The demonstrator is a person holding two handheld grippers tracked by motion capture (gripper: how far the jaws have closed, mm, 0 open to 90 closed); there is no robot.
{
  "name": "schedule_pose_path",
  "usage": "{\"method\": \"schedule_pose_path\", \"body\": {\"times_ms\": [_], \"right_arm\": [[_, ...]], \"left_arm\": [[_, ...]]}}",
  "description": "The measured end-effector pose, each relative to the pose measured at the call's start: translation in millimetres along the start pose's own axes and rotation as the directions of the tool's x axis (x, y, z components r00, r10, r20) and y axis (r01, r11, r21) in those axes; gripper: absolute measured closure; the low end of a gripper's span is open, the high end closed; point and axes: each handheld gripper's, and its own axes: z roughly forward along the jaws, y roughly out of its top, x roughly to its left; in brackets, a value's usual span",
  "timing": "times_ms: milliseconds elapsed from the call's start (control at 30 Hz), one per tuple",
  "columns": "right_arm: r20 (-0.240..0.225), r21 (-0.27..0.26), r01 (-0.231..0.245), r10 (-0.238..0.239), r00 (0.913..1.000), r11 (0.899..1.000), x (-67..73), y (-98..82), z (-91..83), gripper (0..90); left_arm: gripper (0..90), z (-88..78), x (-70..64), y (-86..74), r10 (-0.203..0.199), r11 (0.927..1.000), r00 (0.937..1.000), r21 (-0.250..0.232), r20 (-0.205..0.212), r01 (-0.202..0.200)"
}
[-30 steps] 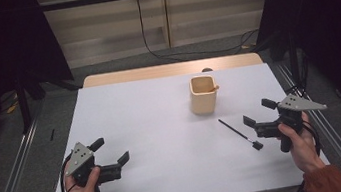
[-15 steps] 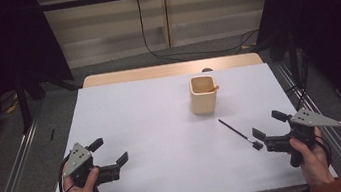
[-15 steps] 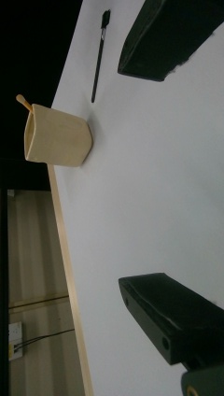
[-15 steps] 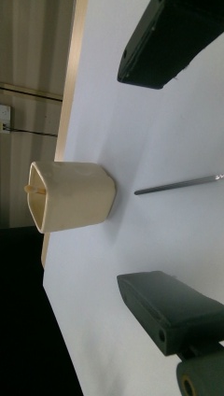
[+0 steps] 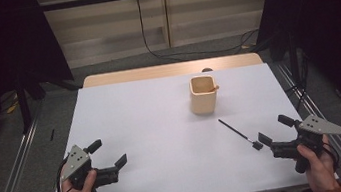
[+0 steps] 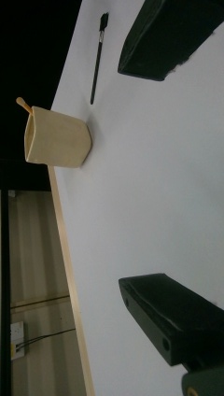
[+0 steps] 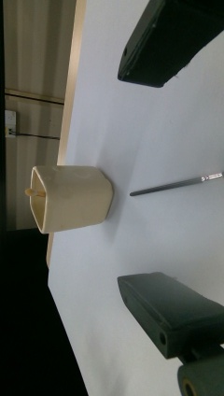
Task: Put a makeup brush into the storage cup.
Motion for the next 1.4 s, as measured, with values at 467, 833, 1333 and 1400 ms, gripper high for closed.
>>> {"method": "schedule_pose_path", "body": {"times_ms": [467,833,1333,1400], "right_arm": [[-0.008,0.002,0.026,-0.026,0.9996,1.000,0.9,2.3,2.4,2.0],[-0.014,-0.011,0.055,-0.055,0.9984,0.998,-3.6,17.3,17.5,2.2],[-0.033,-0.024,0.085,-0.086,0.9957,0.996,-6.8,40.4,44.3,2.3],[-0.042,-0.027,0.085,-0.087,0.9954,0.996,-7.3,43.0,46.0,2.1]], "left_arm": [[0.7,0.6,1.0,-0.2,0.002,1.0000,1.0000,0.003,-0.009,-0.002],[0.7,0.2,1.3,-0.6,0.006,1.0000,0.9999,0.003,-0.010,-0.006],[0.7,2.4,-2.4,0.3,0.017,0.9998,0.9998,0.007,0.005,-0.017],[0.9,3.2,-2.3,0.7,0.017,0.9998,0.9998,0.007,0.003,-0.017]]}}
